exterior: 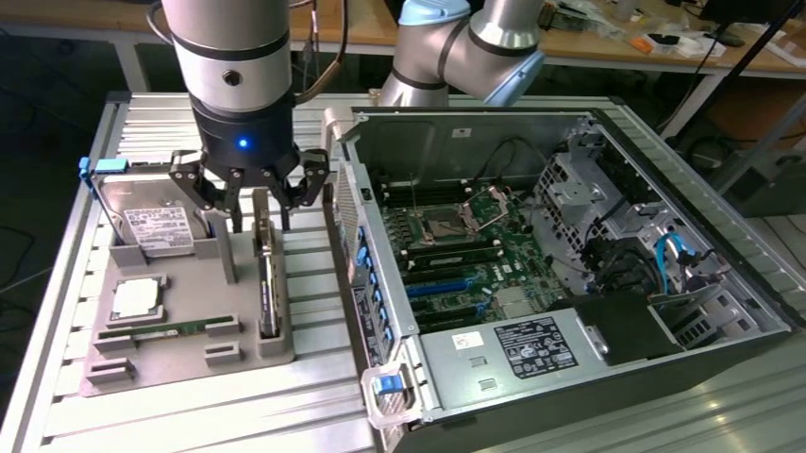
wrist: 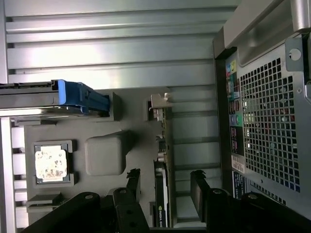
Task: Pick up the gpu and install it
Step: 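Pick up the gpu and move the gpu toward the slot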
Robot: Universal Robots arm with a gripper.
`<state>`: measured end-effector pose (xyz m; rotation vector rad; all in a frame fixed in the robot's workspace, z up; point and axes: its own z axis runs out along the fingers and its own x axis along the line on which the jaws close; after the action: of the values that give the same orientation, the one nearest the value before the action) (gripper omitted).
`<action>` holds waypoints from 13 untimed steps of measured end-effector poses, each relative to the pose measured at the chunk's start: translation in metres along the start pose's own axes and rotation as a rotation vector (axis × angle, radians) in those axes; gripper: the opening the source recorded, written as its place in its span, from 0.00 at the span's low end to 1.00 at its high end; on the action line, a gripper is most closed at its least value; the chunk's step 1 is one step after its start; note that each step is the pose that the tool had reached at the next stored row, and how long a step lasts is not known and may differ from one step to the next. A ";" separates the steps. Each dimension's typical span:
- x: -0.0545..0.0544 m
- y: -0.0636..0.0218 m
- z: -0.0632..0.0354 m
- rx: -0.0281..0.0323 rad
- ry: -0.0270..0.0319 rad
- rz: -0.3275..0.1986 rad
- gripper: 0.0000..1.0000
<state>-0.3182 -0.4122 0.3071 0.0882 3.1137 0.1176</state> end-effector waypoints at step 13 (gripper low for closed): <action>0.001 -0.0017 0.0022 0.0001 0.0000 0.000 0.54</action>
<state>-0.3192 -0.4137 0.3047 0.0883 3.1138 0.1174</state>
